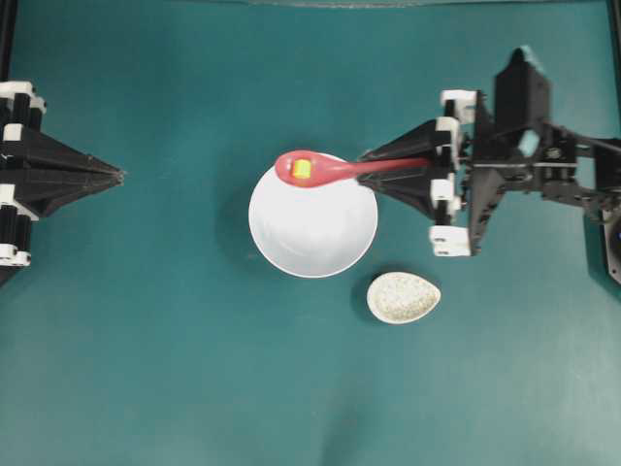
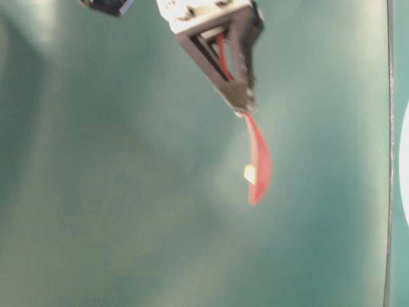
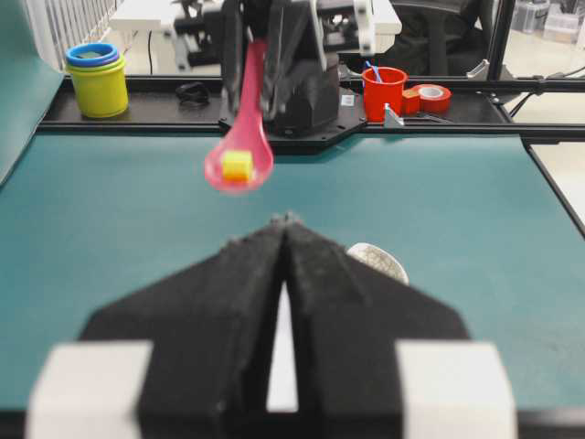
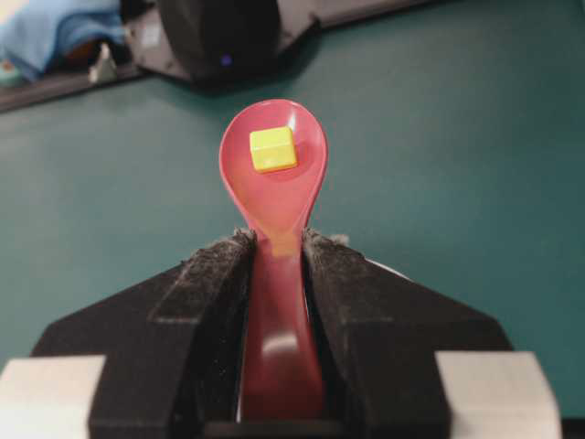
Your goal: Scoop the yellow hexagonal prism block from the bowl with a spoon using the right arm.
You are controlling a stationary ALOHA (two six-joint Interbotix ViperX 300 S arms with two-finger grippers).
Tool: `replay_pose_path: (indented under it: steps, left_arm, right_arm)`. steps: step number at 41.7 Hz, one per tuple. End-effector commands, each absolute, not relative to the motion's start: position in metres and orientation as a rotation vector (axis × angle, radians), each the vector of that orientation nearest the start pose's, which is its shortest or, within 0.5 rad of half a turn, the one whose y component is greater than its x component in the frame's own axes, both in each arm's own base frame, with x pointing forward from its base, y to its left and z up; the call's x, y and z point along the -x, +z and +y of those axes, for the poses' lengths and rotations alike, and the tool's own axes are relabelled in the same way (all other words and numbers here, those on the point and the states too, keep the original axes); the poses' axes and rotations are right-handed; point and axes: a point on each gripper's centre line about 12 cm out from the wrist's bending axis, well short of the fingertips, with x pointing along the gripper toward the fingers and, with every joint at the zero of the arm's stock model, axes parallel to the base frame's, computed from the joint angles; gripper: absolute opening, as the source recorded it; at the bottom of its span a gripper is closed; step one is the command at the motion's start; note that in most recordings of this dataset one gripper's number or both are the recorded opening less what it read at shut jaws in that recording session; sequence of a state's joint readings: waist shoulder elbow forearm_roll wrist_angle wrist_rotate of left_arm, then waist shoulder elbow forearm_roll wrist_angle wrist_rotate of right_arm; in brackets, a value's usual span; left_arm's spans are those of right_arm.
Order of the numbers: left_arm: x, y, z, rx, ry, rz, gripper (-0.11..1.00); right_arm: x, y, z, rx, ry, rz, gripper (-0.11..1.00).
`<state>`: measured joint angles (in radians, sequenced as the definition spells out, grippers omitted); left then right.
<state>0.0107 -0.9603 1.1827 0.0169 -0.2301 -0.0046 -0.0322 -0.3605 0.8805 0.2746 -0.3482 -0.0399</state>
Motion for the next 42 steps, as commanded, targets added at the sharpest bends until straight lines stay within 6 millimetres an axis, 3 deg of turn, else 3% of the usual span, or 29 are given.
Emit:
replay_pose_path:
  steps: [1, 42]
  left_arm:
    - [-0.2017, 0.2904, 0.002, -0.012, 0.008, -0.026, 0.01]
    - [-0.2019, 0.2878, 0.0017, -0.012, 0.007, -0.009, 0.01]
  right_arm:
    - [-0.3191, 0.2723, -0.0214, -0.214, -0.141, 0.124, 0.25]
    - [-0.3165, 0.2735, -0.0208, -0.18, -0.133, 0.118, 0.25]
